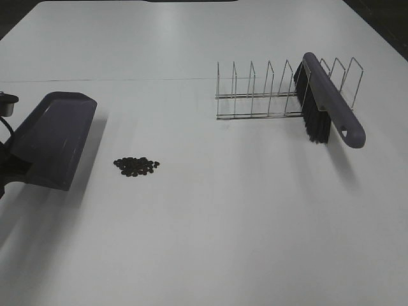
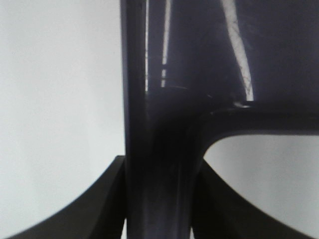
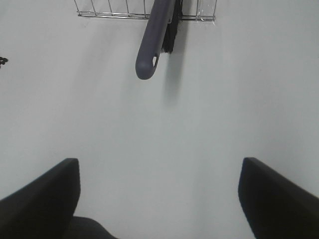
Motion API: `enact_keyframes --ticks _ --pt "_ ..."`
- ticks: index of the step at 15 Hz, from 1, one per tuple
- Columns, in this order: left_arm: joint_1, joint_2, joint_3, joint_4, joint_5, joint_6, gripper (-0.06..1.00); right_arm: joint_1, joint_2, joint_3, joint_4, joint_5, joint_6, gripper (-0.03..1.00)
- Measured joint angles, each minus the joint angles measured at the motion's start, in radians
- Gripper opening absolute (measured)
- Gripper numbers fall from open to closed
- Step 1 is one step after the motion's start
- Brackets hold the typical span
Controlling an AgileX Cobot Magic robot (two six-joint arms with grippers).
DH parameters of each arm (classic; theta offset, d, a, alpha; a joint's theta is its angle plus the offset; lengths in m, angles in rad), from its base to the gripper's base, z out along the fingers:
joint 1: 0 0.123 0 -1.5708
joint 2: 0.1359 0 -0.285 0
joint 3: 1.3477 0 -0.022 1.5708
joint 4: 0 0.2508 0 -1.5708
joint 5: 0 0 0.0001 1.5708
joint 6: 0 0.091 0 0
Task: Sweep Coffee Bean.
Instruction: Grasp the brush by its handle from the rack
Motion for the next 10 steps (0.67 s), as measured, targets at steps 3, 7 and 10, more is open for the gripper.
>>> enact_keyframes --ticks 3,7,10 --pt "0.000 -0.001 0.000 -0.015 0.001 0.000 0.33 0.000 0.363 -0.227 0.000 0.078 0.000 0.76" --pt "0.000 -0.001 0.000 -0.016 0.001 0.000 0.33 0.000 0.675 -0.436 -0.002 0.092 0.000 0.76" --pt "0.000 -0.001 0.000 -0.023 0.002 0.000 0.33 0.000 0.920 -0.645 -0.002 0.093 -0.021 0.75"
